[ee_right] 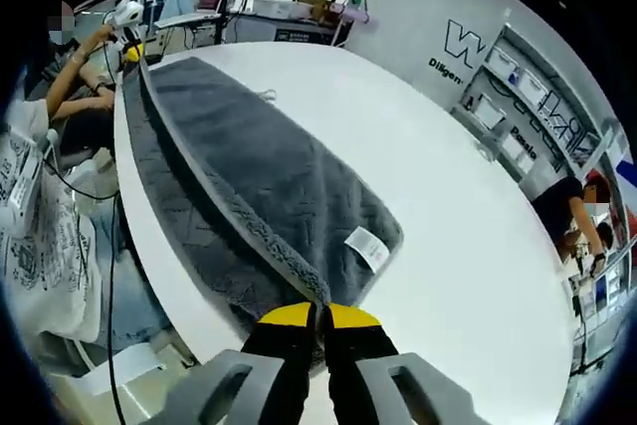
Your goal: Fold the towel on the table until its edges align and the towel forms a compact rectangular stack.
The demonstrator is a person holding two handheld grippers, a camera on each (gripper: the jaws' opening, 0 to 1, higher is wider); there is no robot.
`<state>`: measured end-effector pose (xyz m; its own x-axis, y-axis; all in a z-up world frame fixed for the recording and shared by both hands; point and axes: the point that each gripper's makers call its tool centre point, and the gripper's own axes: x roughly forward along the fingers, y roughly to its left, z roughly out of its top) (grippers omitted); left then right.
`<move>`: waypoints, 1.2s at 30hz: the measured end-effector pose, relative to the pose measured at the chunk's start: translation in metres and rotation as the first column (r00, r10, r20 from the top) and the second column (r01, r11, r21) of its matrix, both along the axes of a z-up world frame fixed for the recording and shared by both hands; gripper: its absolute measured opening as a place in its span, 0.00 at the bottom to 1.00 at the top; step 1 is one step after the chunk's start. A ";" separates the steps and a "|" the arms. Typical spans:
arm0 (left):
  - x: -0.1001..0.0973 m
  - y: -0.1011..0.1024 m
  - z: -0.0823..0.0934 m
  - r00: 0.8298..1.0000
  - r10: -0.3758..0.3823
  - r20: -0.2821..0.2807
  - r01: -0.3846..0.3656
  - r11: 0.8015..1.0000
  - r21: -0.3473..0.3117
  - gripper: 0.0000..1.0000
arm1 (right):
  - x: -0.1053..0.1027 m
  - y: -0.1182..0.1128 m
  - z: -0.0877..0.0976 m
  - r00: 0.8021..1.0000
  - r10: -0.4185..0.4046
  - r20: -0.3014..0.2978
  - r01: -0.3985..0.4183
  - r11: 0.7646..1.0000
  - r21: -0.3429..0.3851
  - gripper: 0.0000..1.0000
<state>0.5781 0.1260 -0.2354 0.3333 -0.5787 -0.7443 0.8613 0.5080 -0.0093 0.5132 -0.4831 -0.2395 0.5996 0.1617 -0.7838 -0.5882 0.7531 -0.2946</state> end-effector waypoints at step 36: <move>0.087 -0.010 0.016 0.999 0.028 0.032 -0.028 0.999 0.021 0.04 | 0.081 -0.020 0.017 1.000 -0.022 0.018 0.023 0.998 -0.061 0.04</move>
